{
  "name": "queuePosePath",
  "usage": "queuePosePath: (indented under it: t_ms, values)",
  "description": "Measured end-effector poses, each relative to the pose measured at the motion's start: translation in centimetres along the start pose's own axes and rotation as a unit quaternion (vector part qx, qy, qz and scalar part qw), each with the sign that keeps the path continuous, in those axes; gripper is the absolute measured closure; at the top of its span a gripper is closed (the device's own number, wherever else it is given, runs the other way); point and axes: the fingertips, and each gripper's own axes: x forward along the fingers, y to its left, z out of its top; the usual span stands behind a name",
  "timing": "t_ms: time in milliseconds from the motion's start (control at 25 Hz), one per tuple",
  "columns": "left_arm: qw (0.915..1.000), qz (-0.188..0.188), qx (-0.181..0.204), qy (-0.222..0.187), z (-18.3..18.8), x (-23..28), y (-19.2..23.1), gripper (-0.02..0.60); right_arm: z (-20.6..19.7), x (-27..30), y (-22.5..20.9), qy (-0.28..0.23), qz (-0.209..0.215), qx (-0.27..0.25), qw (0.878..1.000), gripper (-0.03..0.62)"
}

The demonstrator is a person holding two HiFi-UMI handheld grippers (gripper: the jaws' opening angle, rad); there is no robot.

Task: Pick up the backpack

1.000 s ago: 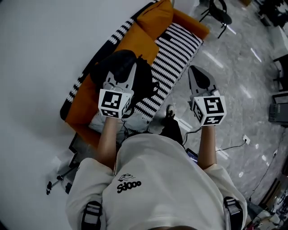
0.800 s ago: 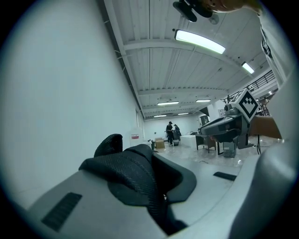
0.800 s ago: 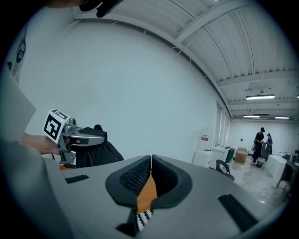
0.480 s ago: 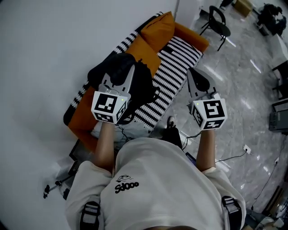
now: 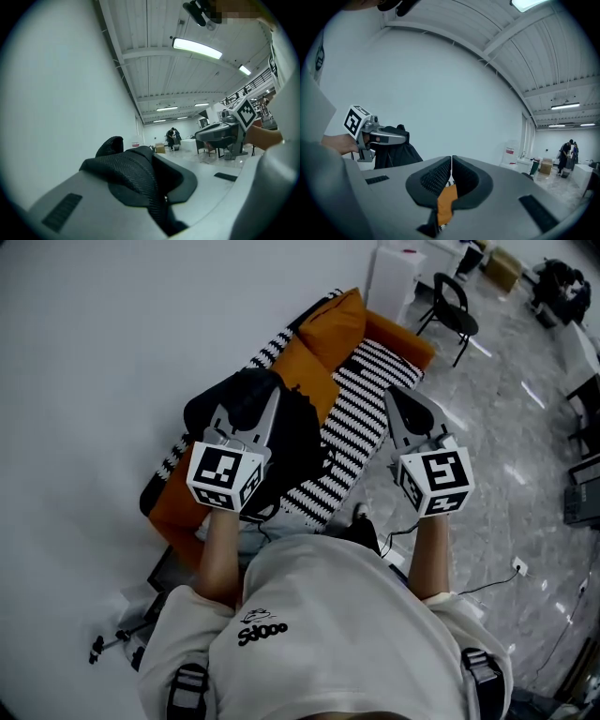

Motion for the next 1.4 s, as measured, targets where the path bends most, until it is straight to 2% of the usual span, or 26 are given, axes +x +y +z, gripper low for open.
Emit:
queuePosePath:
  t_ms: [400,1400]
  values:
    - [0.9996,-0.002,0.015,-0.025,2.9,-2.1,-0.8,0.548,1.6,-0.5,1.6,-0.010,0.013,-0.010,1.000,0.560]
    - [0.9997,-0.009,0.009,-0.022,2.7,-2.6,-1.5,0.548,0.6,-0.3,1.9,0.013,0.017,-0.022,1.000,0.562]
